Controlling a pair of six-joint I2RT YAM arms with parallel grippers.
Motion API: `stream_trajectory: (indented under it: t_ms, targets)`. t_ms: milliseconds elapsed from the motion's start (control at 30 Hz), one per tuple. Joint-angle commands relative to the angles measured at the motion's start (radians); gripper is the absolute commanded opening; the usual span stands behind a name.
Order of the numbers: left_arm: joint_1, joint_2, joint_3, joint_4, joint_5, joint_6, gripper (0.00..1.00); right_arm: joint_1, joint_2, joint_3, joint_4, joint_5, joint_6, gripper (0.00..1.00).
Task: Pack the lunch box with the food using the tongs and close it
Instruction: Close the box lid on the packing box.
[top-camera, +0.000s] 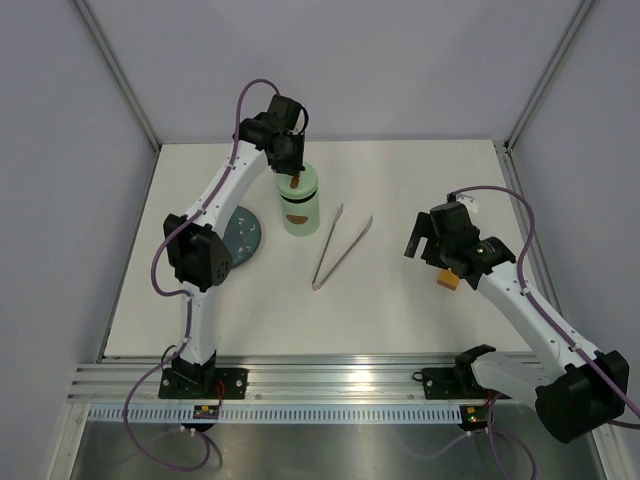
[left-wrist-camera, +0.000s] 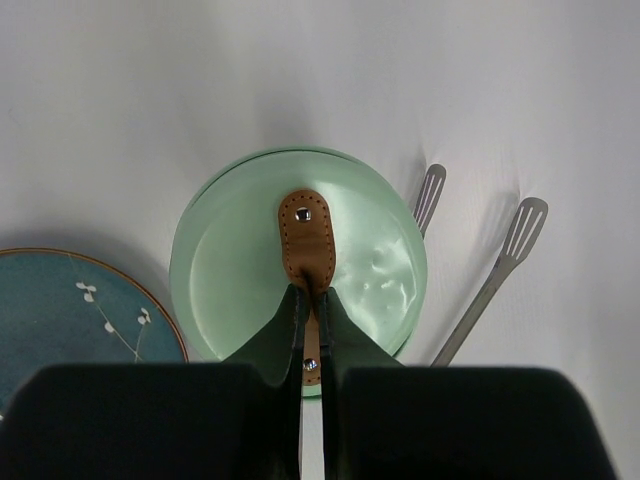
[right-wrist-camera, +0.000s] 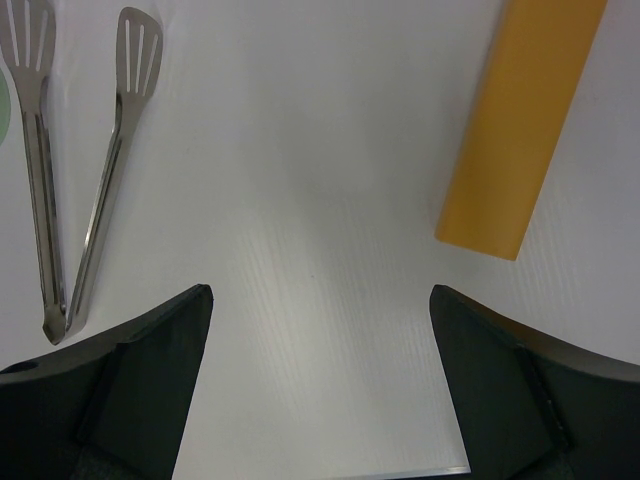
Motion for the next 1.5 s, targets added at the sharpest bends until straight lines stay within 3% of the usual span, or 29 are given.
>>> stream_trajectory:
  t_ms: [0, 867, 1300, 1400, 1467]
  targets:
    - [0.003, 0.012, 0.040, -0.023, 0.026, 0.004, 0.00, -0.005, -0.001, 0.007, 0.010, 0.010, 0.001, 0.98]
    - [-0.001, -0.099, -0.107, 0.009, 0.083, 0.010, 0.00, -0.005, 0.029, 0.016, 0.021, -0.003, 0.001, 0.98]
    - [-0.005, -0.069, -0.121, 0.017, 0.078, 0.007, 0.00, -0.005, 0.018, 0.007, 0.015, 0.000, 0.003, 0.98]
    - [-0.010, -0.083, -0.126, 0.019, 0.071, 0.007, 0.12, -0.004, 0.015, 0.001, 0.014, 0.001, 0.004, 0.98]
    - [-0.014, -0.100, -0.118, 0.019, 0.058, 0.010, 0.30, -0.005, 0.015, 0.001, 0.016, 0.001, 0.006, 0.98]
